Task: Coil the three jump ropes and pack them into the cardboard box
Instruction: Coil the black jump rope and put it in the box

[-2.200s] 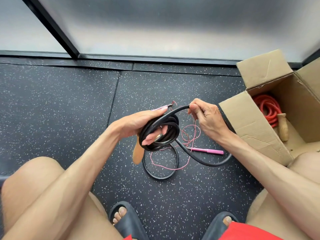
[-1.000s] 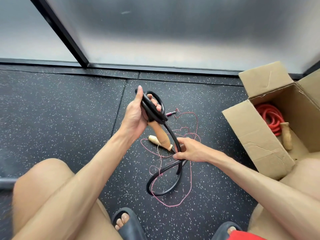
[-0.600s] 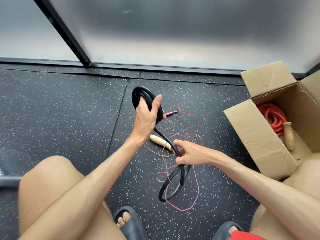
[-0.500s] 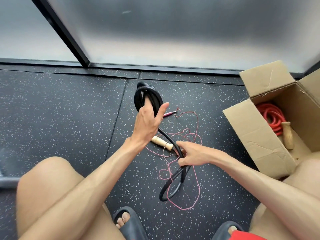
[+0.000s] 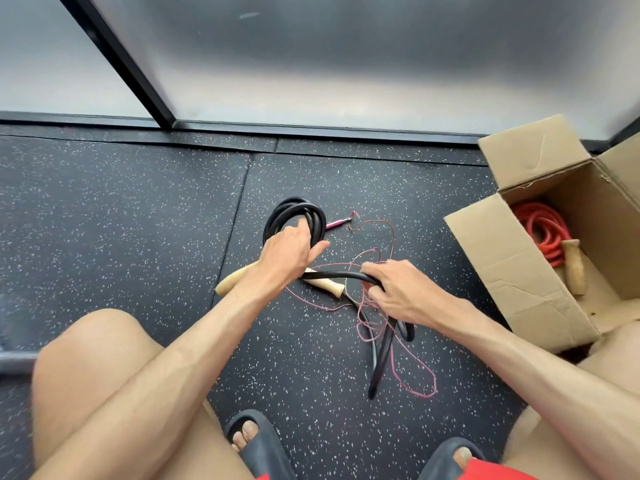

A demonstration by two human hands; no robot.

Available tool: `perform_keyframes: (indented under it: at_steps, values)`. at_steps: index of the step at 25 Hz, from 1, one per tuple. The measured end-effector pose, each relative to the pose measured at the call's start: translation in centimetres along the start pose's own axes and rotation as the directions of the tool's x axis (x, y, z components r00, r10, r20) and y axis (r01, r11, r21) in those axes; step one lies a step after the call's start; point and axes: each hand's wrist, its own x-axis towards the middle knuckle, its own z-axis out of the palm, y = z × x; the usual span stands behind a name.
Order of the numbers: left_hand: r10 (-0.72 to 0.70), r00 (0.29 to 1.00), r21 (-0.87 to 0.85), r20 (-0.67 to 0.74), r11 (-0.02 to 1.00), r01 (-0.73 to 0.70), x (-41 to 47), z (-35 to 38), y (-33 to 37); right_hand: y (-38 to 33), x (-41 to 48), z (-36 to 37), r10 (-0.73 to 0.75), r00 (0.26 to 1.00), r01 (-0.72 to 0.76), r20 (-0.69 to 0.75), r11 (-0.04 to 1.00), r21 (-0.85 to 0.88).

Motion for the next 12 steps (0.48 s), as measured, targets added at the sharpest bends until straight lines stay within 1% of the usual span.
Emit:
perform_keyframes:
  at_steps: [1,3,5,8,10,11,12]
  values:
    - [0.017,0.998,0.021,0.054,1.000,-0.018,-0.1,0.0,0.0,0.3,0.0,-0.2,-0.021,0.999,0.021,-0.036,0.999,-0.025]
    - [0.053,0.981,0.023,0.185,0.998,-0.058,-0.3,0.1,0.0,1.4,0.3,-0.2,-0.060,0.994,0.048,-0.090,0.989,-0.137]
    - [0.060,0.934,-0.044,0.353,0.998,-0.048,-0.4,-0.2,0.1,2.6,0.6,0.0,-0.072,0.990,0.045,-0.125,0.976,-0.211]
    - [0.070,0.809,-0.241,0.583,0.966,0.090,-0.9,-1.4,0.5,3.3,0.7,-0.8,-0.061,0.985,0.031,-0.159,0.981,-0.190]
    - [0.132,0.716,-0.380,0.685,0.903,0.198,-1.3,-2.3,0.7,3.4,0.7,-1.3,-0.042,0.988,0.015,-0.149,0.984,-0.178]
    - [0.169,0.670,-0.417,0.722,0.880,0.227,-1.3,-2.7,0.8,3.3,0.7,-1.5,-0.027,0.990,0.004,-0.140,0.986,-0.165]
    - [0.205,0.641,-0.442,0.739,0.867,0.232,-1.4,-3.0,0.8,3.2,0.8,-1.6,-0.006,0.991,-0.012,-0.135,0.992,-0.129]
